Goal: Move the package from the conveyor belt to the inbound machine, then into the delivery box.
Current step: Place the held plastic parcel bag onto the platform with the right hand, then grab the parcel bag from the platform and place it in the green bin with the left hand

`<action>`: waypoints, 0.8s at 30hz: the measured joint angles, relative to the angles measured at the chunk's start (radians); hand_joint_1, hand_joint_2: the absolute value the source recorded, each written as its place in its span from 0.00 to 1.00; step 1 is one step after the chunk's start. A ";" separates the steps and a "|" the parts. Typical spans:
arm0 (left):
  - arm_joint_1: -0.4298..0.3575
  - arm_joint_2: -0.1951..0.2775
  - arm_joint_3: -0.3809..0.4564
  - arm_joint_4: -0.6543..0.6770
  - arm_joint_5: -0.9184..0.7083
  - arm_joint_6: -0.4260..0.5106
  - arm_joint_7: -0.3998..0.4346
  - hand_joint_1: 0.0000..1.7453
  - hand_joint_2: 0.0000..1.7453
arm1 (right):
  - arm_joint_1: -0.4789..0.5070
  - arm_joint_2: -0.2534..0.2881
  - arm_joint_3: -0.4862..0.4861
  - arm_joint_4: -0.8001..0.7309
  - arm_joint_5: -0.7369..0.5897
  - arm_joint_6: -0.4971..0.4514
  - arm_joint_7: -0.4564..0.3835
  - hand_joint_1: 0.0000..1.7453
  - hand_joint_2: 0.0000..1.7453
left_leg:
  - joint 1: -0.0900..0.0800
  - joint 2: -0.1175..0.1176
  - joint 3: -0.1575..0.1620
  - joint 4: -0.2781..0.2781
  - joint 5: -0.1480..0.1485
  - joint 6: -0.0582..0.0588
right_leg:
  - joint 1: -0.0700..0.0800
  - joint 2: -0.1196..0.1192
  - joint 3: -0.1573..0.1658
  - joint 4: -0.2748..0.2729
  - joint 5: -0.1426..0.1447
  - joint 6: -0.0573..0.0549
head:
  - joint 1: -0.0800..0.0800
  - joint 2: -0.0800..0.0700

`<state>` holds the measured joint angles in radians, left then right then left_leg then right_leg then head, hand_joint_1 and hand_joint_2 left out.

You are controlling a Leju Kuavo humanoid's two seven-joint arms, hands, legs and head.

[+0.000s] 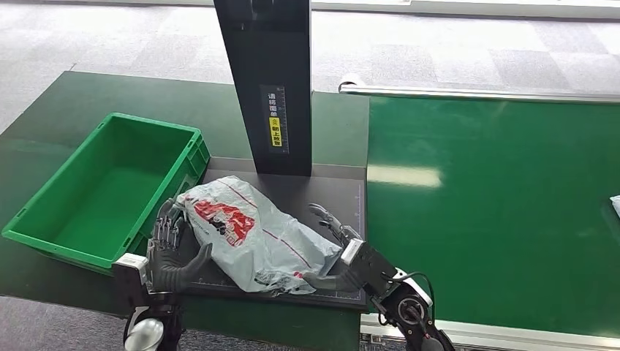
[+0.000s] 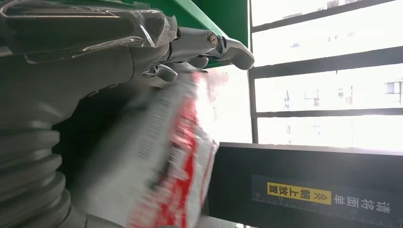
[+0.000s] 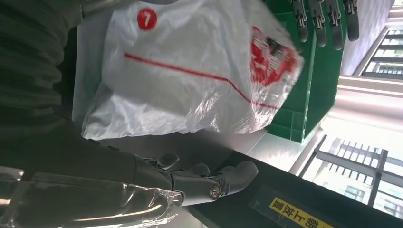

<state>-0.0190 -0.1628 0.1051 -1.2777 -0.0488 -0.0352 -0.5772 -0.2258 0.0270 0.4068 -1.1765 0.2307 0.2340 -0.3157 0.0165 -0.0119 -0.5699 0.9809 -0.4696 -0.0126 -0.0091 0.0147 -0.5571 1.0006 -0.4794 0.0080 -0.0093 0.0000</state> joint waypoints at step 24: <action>0.101 0.033 -0.060 -0.161 -0.523 0.023 0.088 0.00 1.00 | 0.251 0.088 -0.411 -0.187 -0.245 -0.020 -0.128 0.00 1.00 | 0.000 0.000 0.000 0.000 -0.001 0.000 | 0.000 0.000 0.000 0.000 0.000 0.000 | 0.000 0.000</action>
<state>0.0819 -0.1297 0.0448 -1.4391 -0.5715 -0.0126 -0.4887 0.0253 0.1145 -0.0042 -1.3640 -0.0147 0.2141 -0.4437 0.0164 -0.0120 -0.5697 0.9808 -0.4702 -0.0127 -0.0092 0.0146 -0.5571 1.0003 -0.4797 0.0080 -0.0093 0.0000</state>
